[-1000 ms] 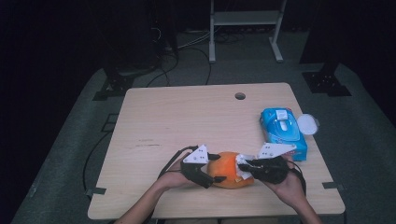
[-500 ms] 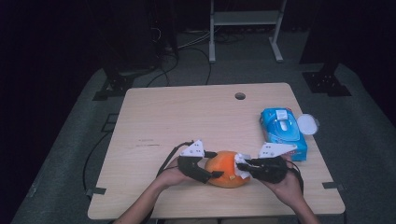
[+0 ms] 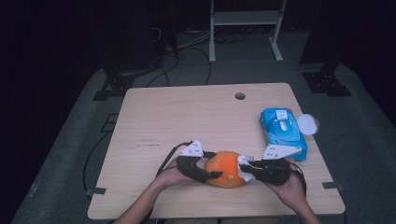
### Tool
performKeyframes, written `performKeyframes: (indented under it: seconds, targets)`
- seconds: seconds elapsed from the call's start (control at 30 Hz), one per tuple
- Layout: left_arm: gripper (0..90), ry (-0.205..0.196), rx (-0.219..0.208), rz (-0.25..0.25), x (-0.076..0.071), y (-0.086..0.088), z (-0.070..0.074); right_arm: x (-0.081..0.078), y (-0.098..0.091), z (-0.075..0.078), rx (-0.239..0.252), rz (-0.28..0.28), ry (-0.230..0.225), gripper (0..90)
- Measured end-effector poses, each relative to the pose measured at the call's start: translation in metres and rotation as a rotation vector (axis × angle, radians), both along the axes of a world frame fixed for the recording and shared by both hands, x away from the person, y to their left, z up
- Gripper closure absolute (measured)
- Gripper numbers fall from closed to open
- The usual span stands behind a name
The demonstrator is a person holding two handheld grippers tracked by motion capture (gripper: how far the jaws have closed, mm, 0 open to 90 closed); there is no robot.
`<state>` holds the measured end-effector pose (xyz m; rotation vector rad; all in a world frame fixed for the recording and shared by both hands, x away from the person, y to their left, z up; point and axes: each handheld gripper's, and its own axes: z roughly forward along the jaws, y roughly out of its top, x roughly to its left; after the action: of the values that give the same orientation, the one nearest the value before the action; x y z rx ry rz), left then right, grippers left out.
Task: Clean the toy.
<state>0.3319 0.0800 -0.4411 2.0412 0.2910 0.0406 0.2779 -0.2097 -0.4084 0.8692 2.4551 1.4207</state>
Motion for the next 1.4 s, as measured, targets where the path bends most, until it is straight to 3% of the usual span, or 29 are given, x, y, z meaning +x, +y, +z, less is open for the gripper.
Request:
performKeyframes:
  seconds: [0.13,0.2,0.3,0.37,0.47,0.53,0.6,0.67,0.77,0.87,0.97,1.03,1.1,1.17,1.2,1.3,1.4]
  targets:
    - [23.4,-0.016,0.014,-0.005,-0.003,-0.003,0.002,0.002,-0.013,-0.007,-0.028,-0.059,0.028,80.4]
    - [23.1,-0.024,0.017,-0.013,-0.005,-0.007,0.003,0.002,-0.015,-0.004,-0.015,-0.074,0.016,80.4]
    - [22.4,-0.041,0.029,-0.025,-0.009,-0.011,0.005,0.003,-0.005,0.007,0.028,-0.046,-0.014,80.4]
    - [20.6,-0.036,0.031,-0.029,-0.009,-0.011,0.006,0.005,0.004,0.009,0.015,-0.025,-0.02,80.3]
    - [15.1,-0.025,0.027,-0.026,-0.007,-0.007,0.009,0.007,0.005,-0.002,-0.015,-0.013,-0.004,80.3]
    - [10.1,-0.004,0.017,0.003,-0.003,-0.003,0.01,0.006,-0.001,-0.004,-0.008,-0.011,0.017,80.3]
    - [9.4,0.048,-0.016,0.005,0.002,0.0,0.006,0.005,-0.007,-0.005,0.005,-0.016,0.029,80.2]
    - [8.4,0.126,-0.004,-0.014,0.005,-0.004,-0.003,0.005,-0.008,-0.005,0.014,-0.016,0.037,80.1]
    - [8.5,0.172,-0.016,-0.042,0.005,-0.008,-0.012,0.004,-0.004,-0.005,0.005,-0.01,0.033,80.0]
    - [28.8,0.138,-0.013,-0.046,0.004,-0.004,-0.004,0.005,-0.004,-0.003,0.004,-0.019,0.026,80.1]
    - [34.8,0.062,-0.019,-0.018,0.004,-0.002,0.009,0.005,-0.003,0.003,0.009,-0.036,0.009,80.1]
    - [34.8,0.024,-0.007,-0.006,0.003,0.001,0.017,0.007,-0.003,0.006,0.017,-0.047,-0.003,80.2]
    - [34.5,-0.019,0.034,-0.01,0.001,0.001,0.021,0.007,0.003,0.009,0.026,-0.037,-0.014,80.4]
    - [34.1,-0.037,0.068,-0.025,-0.001,-0.001,0.02,0.006,0.014,0.012,0.035,-0.004,-0.024,80.4]
    - [33.7,-0.045,0.071,-0.028,-0.002,-0.002,0.018,0.006,0.029,0.016,0.036,0.036,-0.038,80.4]
    - [31.4,-0.046,0.076,-0.016,-0.002,-0.001,0.017,0.006,0.041,0.018,0.007,0.05,-0.063,80.4]
    - [17.2,-0.02,0.043,0.01,0.002,0.003,0.013,0.011,0.041,0.016,-0.022,0.029,-0.067,80.5]
